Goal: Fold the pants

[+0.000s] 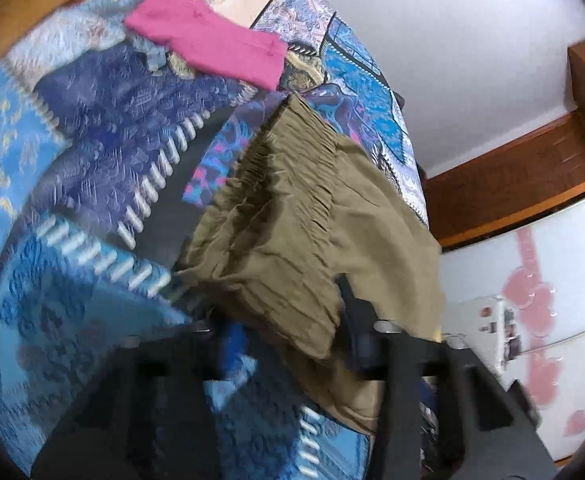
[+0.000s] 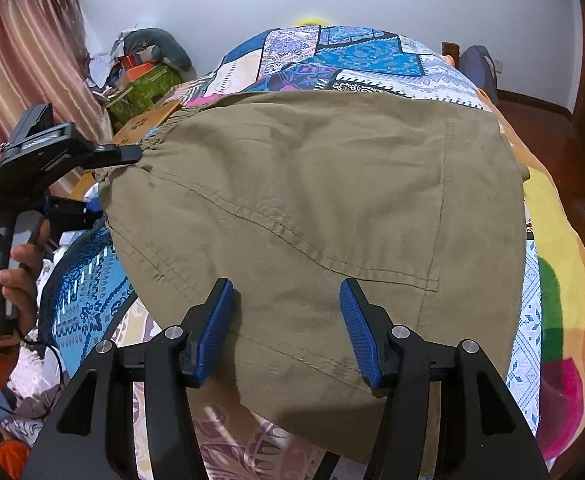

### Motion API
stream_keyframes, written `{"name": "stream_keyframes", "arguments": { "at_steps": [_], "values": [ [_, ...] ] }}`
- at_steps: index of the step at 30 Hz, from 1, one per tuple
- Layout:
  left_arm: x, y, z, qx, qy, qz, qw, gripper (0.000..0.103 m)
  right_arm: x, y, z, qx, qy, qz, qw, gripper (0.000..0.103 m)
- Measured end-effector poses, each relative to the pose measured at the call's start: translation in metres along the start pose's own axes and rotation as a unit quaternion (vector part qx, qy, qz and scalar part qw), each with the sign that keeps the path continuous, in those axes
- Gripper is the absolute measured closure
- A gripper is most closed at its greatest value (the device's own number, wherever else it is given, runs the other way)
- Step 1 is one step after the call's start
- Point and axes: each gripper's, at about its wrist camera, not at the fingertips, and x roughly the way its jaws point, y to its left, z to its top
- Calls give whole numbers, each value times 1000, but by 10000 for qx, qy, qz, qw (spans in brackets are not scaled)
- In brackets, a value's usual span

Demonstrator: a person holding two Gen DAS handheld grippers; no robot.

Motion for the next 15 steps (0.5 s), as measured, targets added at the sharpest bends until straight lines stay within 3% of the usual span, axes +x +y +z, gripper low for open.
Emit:
{"name": "stream_keyframes", "arguments": {
  "at_steps": [3, 6, 11, 15],
  "values": [
    [1, -16, 3, 483, -196, 306, 9982, 69, 0, -2, 1, 34, 28, 0, 10000, 52],
    [-8, -41, -3, 1318, -534, 721, 9872, 71, -1, -2, 5, 87, 136, 11, 9999, 52],
    [-43, -52, -16, 2227, -1104, 1300, 9599, 72, -7, 9, 22, 199, 113, 138, 9996, 52],
    [-75, -47, -24, 2594, -1500, 1702, 9388, 72, 0, 37, 41, -97, -16, 145, 9998, 52]
  ]
}}
